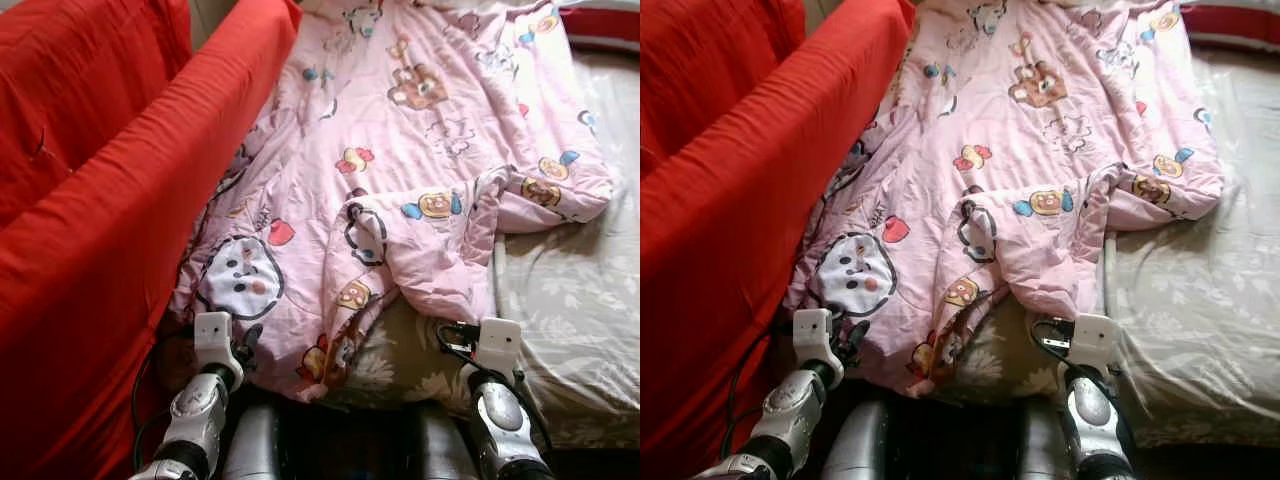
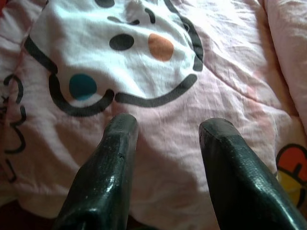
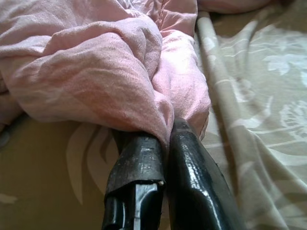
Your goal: Clean up the room
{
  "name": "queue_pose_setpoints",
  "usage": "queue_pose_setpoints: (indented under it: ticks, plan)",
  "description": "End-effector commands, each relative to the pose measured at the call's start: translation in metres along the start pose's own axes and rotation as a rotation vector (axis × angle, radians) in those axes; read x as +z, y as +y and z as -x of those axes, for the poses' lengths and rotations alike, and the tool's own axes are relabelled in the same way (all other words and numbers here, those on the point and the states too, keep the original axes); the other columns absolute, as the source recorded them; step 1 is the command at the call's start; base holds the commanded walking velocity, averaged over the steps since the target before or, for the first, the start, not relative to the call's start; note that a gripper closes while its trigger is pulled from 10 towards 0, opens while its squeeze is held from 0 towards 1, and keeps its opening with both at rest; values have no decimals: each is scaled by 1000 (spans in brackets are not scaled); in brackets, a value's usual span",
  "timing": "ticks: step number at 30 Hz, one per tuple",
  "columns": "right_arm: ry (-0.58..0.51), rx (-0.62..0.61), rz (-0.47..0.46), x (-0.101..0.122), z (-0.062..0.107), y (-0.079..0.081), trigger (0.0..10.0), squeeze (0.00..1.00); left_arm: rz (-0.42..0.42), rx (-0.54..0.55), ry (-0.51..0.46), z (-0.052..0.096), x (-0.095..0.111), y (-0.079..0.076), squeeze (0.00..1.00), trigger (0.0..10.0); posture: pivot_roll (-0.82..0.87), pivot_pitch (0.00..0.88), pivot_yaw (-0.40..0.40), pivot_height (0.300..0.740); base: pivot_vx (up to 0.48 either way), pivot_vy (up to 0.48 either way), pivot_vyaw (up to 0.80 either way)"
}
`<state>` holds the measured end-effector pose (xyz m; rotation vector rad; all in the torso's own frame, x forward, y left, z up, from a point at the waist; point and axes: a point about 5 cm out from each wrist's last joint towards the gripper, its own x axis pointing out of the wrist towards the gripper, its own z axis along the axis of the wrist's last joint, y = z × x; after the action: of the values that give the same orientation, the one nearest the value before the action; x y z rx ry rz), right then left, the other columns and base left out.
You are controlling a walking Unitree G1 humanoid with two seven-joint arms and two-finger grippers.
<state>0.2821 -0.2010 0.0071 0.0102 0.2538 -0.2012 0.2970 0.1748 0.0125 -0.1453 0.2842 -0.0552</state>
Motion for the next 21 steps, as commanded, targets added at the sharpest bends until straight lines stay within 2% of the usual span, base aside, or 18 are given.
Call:
queue_pose_setpoints:
  ticks: [1,5,12,21]
  plan:
    - [1,-17,-10,-4,4,-2,10000,0,19,28,42,7,-13,4,0,10000,-77,153,73,636,0,0,0]
    - [6,-32,-17,-4,3,-5,10000,0,19,26,57,8,-16,3,0,10000,-81,147,71,661,0,0,0]
    - [6,-32,-17,-4,3,-5,10000,0,19,26,57,8,-16,3,0,10000,-81,147,71,661,0,0,0]
    - [-6,-18,-14,-1,2,-2,10000,0,19,32,126,11,-27,2,0,10000,-80,159,69,716,0,0,0]
